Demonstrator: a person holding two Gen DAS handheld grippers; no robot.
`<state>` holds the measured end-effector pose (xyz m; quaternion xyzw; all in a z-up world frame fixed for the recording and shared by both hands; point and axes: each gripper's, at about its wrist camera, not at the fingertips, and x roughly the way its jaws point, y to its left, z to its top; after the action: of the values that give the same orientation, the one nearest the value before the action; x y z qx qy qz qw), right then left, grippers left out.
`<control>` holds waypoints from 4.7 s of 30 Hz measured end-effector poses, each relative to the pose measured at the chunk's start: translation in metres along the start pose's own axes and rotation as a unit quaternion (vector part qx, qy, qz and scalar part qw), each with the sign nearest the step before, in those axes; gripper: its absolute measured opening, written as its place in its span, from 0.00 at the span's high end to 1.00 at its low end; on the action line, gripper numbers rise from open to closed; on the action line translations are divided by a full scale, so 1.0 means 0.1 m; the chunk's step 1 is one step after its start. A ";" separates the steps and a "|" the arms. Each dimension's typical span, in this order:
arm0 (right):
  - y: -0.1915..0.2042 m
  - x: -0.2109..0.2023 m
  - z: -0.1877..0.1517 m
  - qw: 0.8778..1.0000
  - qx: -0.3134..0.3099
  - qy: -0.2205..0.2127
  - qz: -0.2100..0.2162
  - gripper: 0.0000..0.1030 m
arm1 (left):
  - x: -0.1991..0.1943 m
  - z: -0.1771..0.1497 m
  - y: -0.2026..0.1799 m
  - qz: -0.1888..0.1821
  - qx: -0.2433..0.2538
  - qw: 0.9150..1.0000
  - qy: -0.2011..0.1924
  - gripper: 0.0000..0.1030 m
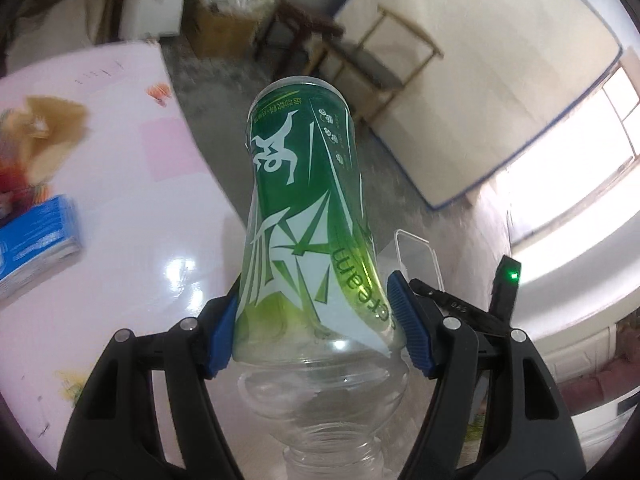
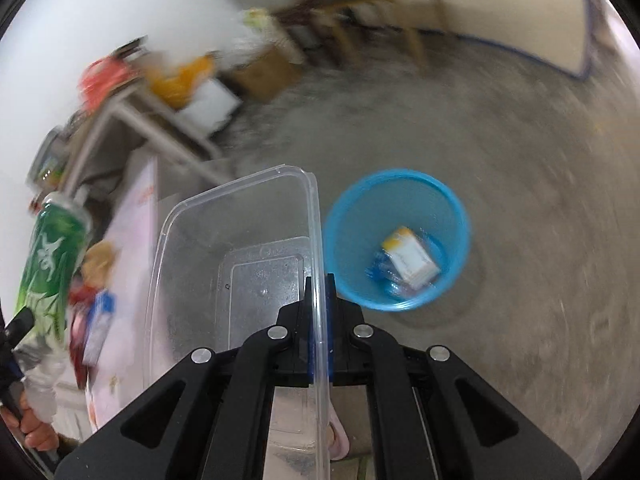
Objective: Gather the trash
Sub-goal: 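Carry the green bottle and clear container over the blue wastebasket with both tools, then open both tools to drop the bottle and container into the wastebasket, then move both open tools back over the table toward the red snack bag, then grasp the red snack bag with the left tool and lift it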
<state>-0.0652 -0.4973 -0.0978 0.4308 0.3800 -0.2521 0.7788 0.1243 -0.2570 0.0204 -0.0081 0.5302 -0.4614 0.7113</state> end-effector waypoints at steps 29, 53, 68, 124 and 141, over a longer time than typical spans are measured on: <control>-0.97 1.00 0.08 0.989 0.093 0.061 -0.099 0.96 | 1.73 0.72 -0.25 0.050 0.025 0.985 0.165 0.36; -0.13 1.74 0.53 0.989 -0.014 0.038 -0.142 0.57 | -0.45 -0.08 0.76 0.120 -0.034 0.992 -0.028 0.28; -0.05 0.44 -0.05 0.993 -0.001 -0.006 -0.118 0.56 | -1.30 -0.54 1.19 0.123 -0.057 0.984 -0.115 0.24; 4.71 1.34 -2.29 0.894 -0.161 0.302 0.288 0.43 | -2.10 -0.10 4.59 0.218 -0.249 0.939 -0.092 0.64; 4.24 1.09 -2.16 0.890 -0.224 0.293 0.269 0.86 | -2.17 -1.57 3.52 0.067 -0.294 0.949 -0.093 0.70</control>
<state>0.2225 -0.1052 -0.0565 0.3851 0.5068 0.1962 0.7459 0.2299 0.1644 -0.0619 -0.2241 0.5730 -0.2338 0.7528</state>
